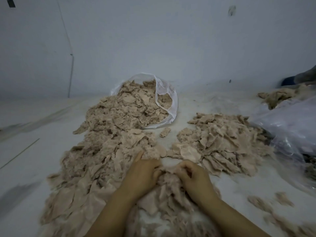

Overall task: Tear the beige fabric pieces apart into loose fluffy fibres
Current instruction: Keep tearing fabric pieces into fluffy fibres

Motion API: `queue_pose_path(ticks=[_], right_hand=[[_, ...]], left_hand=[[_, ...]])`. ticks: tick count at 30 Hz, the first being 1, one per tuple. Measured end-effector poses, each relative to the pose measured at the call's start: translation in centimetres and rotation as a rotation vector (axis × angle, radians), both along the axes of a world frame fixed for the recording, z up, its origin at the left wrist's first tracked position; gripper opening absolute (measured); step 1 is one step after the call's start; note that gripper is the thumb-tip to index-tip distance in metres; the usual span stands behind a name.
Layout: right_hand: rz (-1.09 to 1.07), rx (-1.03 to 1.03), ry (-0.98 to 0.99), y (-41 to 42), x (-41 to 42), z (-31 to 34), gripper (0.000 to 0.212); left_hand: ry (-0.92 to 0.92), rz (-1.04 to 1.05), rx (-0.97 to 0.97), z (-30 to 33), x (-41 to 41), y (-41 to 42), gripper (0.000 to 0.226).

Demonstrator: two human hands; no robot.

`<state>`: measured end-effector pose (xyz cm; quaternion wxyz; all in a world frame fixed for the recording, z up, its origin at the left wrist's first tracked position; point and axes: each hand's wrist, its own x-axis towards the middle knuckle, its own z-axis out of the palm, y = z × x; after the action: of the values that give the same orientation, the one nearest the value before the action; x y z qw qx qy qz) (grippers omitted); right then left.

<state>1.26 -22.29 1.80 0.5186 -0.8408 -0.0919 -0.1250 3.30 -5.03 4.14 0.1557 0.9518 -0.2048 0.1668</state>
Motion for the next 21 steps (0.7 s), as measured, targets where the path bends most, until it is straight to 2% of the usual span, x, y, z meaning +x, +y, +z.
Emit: queue_pose_path(ticks=[1, 5, 7, 10, 11, 13, 15, 17, 19, 21], right_hand=[[-0.027, 0.096, 0.054, -0.2, 0.1, 0.1, 0.021], [-0.059, 0.582, 0.296, -0.8, 0.5, 0.4, 0.020], [-0.014, 0.707, 0.363, -0.9, 0.7, 0.4, 0.016], [0.135, 0.726, 0.412, -0.4, 0.1, 1.0, 0.020], [0.176, 0.763, 0.429, -0.1, -0.1, 1.1, 0.024], [0.214, 0.842, 0.454, 0.2, -0.2, 1.0, 0.028], [0.176, 0.830, 0.445, 0.0, 0.0, 0.9, 0.028], [0.151, 0.664, 0.386, -0.4, -0.1, 0.8, 0.044], [0.162, 0.516, 0.352, -0.4, -0.3, 0.9, 0.050], [0.164, 0.492, 0.365, -0.2, -0.4, 0.5, 0.040]], left_hand=[[0.007, -0.011, 0.009, -0.3, 0.1, 0.3, 0.021], [0.016, 0.030, 0.035, -0.7, 0.0, 1.4, 0.045], [0.049, -0.006, -0.080, -0.8, 0.1, 1.6, 0.045], [0.289, -0.169, -0.689, 0.1, -0.7, 0.3, 0.043], [0.339, -0.205, -0.815, 0.3, -0.9, -0.3, 0.041], [0.398, -0.177, -0.776, 0.1, -0.9, -1.2, 0.034], [0.388, -0.144, -0.646, -0.4, -0.9, -1.7, 0.012], [0.384, -0.136, -0.707, -0.8, -0.8, -1.9, 0.015], [0.369, -0.157, -0.759, -0.8, -0.9, -1.8, 0.015], [0.344, -0.160, -0.767, -1.0, -0.8, -1.7, 0.017]])
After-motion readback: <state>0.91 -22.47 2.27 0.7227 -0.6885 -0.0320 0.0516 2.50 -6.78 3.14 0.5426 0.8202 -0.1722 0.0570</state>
